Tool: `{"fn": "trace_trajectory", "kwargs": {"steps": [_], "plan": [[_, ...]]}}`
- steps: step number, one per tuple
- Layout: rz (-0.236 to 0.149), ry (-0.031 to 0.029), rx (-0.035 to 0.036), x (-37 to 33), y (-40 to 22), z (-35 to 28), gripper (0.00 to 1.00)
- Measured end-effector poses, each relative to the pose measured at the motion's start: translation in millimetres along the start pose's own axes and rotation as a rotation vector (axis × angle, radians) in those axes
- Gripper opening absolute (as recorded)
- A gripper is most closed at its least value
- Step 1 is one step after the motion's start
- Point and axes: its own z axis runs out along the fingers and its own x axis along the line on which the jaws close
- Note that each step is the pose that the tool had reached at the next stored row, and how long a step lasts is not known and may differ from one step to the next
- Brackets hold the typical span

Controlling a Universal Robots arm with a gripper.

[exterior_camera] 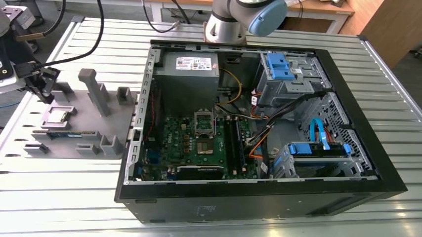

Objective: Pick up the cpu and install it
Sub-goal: 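Pick up the cpu and move it towards the insertion slot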

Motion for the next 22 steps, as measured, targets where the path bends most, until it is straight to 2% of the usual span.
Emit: {"fn": "trace_trajectory", "kwargs": {"steps": [7, 22], "plan": [[0.000, -0.0001, 0.0006, 0.3, -0.1, 3.4, 0.11], [0.000, -0.0001, 0.0007, 0.3, -1.2, 5.2, 0.11]]}}
